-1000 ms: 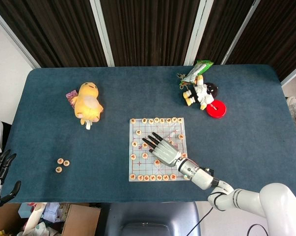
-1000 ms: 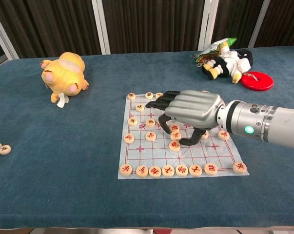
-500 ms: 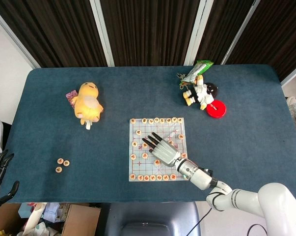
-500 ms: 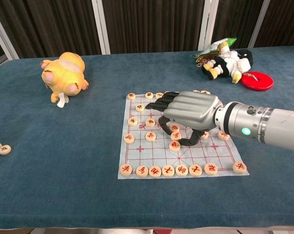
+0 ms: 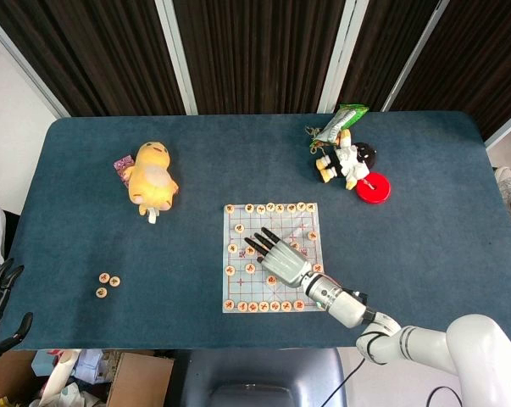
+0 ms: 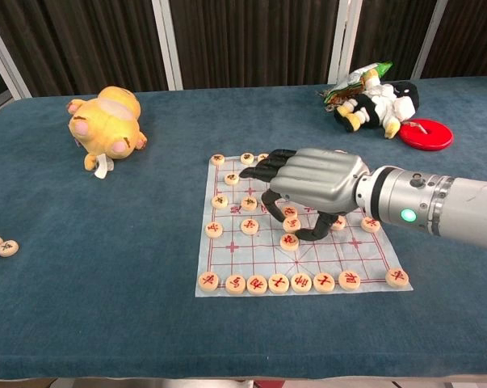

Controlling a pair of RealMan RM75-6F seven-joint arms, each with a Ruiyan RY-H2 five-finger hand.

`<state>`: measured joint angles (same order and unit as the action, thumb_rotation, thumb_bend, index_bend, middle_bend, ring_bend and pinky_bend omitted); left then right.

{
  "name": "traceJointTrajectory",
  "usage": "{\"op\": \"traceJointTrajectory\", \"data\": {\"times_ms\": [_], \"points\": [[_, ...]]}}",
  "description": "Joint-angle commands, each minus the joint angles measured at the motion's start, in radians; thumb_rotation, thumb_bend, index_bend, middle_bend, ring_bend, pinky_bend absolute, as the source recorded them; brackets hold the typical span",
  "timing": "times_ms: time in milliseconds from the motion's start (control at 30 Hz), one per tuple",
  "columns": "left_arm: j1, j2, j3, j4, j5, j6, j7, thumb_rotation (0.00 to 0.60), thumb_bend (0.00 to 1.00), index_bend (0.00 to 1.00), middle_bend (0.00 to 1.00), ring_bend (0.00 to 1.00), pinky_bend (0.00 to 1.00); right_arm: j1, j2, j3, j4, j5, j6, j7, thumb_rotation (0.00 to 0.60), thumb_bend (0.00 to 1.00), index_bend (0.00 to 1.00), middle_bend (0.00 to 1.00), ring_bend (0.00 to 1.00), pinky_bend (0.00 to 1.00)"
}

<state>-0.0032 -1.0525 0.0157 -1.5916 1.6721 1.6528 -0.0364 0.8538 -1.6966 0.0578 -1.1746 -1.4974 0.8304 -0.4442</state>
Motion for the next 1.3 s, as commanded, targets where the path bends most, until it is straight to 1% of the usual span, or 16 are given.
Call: {"op": "traceJointTrajectory", "data": {"times_ms": [33,300,567,967,1300], "points": [[0.001,0.001,0.0,0.001,0.0,0.002,-0.002,0.6,0.39,0.0,0.0,0.0,0.02,-0.003,0.009,0.0,-0.016,-0.008,0.019,0.002,0.6,0.45,0.65,0.06,0.0,0.0],[0.002,-0.001,0.001,0.0,0.005,0.004,0.003,0.6,0.39,0.0,0.0,0.0,0.02,-0.022,0.058,-0.002,-0.08,-0.01,0.057,-0.014,0.6,0.45,0.65,0.06,0.0,0.0],[0.004,-0.001,0.002,-0.001,0.009,0.008,0.006,0.6,0.39,0.0,0.0,0.0,0.02,-0.033,0.086,-0.001,-0.101,0.003,0.067,-0.018,0.6,0.45,0.65,0.06,0.0,0.0],[0.003,-0.004,0.001,-0.001,0.006,0.003,0.013,0.6,0.39,0.0,0.0,0.0,0.02,-0.057,0.124,-0.009,-0.097,0.004,0.094,0.01,0.6,0.45,0.64,0.06,0.0,0.0],[0.001,-0.004,0.0,-0.002,0.004,-0.001,0.014,0.6,0.39,0.0,0.0,0.0,0.02,-0.073,0.138,-0.012,-0.07,0.008,0.104,0.049,0.6,0.45,0.64,0.06,0.0,0.0]]}}
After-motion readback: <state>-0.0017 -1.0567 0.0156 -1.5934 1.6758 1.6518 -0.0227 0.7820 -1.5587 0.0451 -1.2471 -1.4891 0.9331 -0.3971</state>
